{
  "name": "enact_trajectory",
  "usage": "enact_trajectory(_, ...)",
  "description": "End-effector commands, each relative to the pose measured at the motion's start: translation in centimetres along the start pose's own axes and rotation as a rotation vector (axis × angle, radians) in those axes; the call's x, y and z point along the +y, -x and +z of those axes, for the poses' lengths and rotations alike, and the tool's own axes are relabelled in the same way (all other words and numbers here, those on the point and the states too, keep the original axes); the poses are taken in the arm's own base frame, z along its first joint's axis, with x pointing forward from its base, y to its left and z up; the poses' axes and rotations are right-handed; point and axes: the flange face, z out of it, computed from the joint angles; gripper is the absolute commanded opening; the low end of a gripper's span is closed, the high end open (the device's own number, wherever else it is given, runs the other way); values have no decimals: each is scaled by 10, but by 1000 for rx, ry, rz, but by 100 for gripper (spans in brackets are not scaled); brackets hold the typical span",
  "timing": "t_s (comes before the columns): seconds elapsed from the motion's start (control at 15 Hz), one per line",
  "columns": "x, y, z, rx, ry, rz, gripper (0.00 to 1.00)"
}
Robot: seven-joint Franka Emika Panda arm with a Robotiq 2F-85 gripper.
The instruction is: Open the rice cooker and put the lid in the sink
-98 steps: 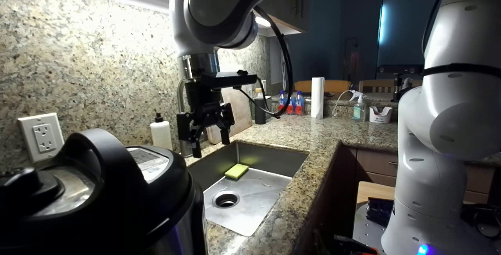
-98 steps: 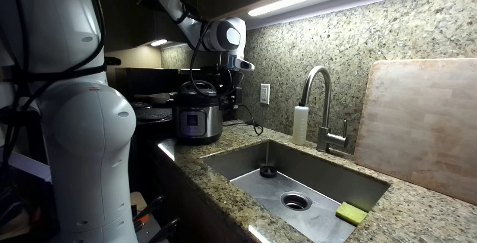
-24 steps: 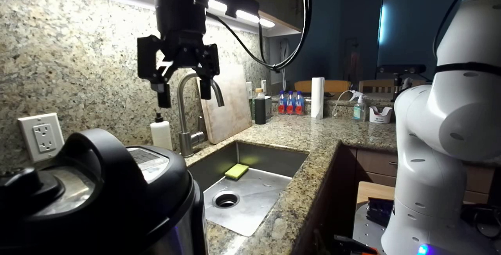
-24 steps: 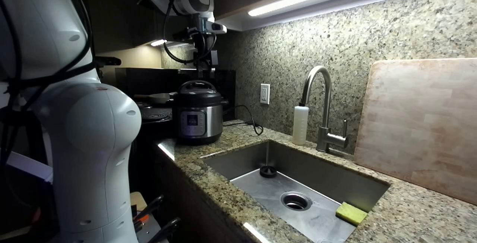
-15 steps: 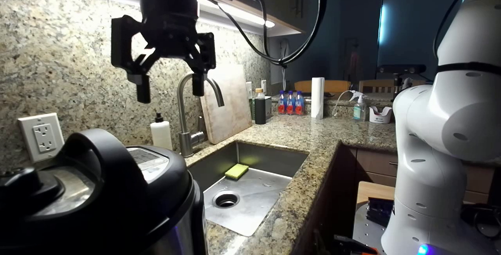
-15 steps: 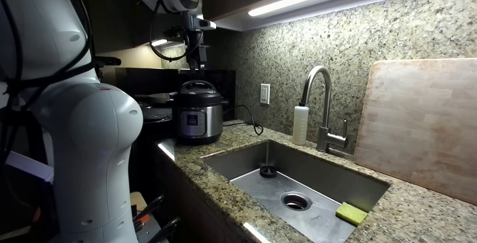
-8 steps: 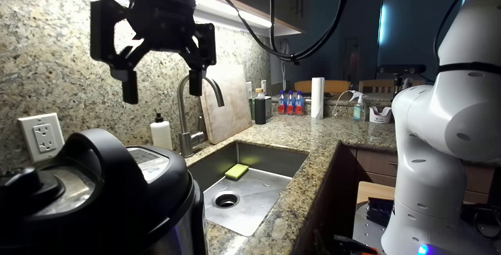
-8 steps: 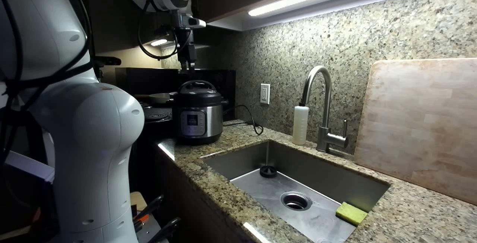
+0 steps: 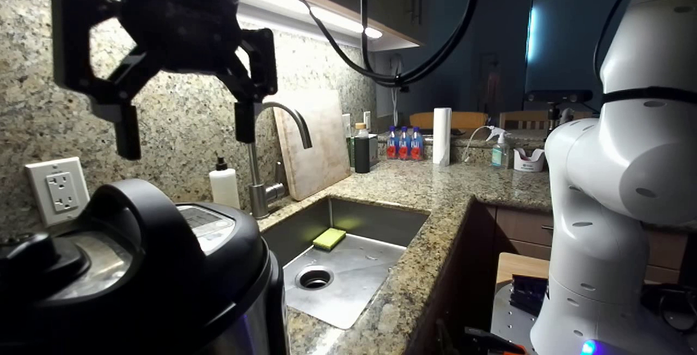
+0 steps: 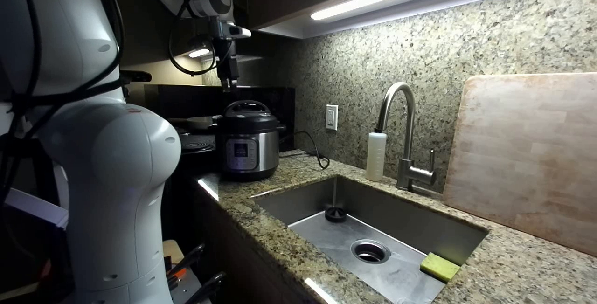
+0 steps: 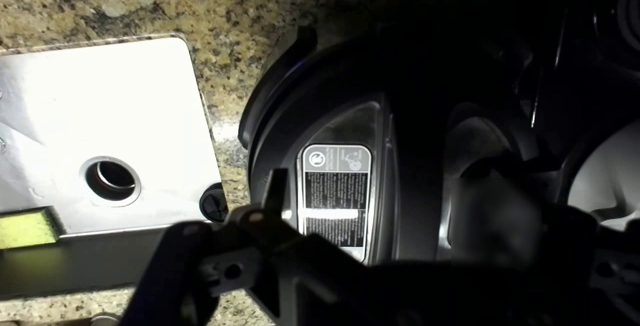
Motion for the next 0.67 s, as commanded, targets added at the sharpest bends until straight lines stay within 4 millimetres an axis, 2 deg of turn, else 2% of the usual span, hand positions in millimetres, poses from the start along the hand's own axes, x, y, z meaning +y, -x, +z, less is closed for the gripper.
enact_trajectory(0.0,-28,-6,5,2,6,-1,100)
enact_trajectory(0.27,-43,-14,18,-2,18,-4,100)
enact_trajectory(0.6,-40,-41,33,-18,22,66,100)
